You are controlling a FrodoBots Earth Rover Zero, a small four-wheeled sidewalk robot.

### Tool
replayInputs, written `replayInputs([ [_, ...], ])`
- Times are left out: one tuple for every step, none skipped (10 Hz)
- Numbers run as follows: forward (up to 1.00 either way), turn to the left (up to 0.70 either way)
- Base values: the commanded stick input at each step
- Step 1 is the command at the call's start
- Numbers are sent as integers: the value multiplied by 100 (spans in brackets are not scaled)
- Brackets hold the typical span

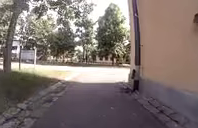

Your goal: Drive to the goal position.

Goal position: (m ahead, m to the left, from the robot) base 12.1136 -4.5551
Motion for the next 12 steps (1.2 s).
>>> replayInputs([
  [44, 2],
  [44, 2],
  [44, 2],
  [44, 2],
  [44, 2],
  [44, 2],
  [44, 2],
  [44, 2],
  [44, 2],
  [44, 2],
  [44, 2],
  [44, 2],
])
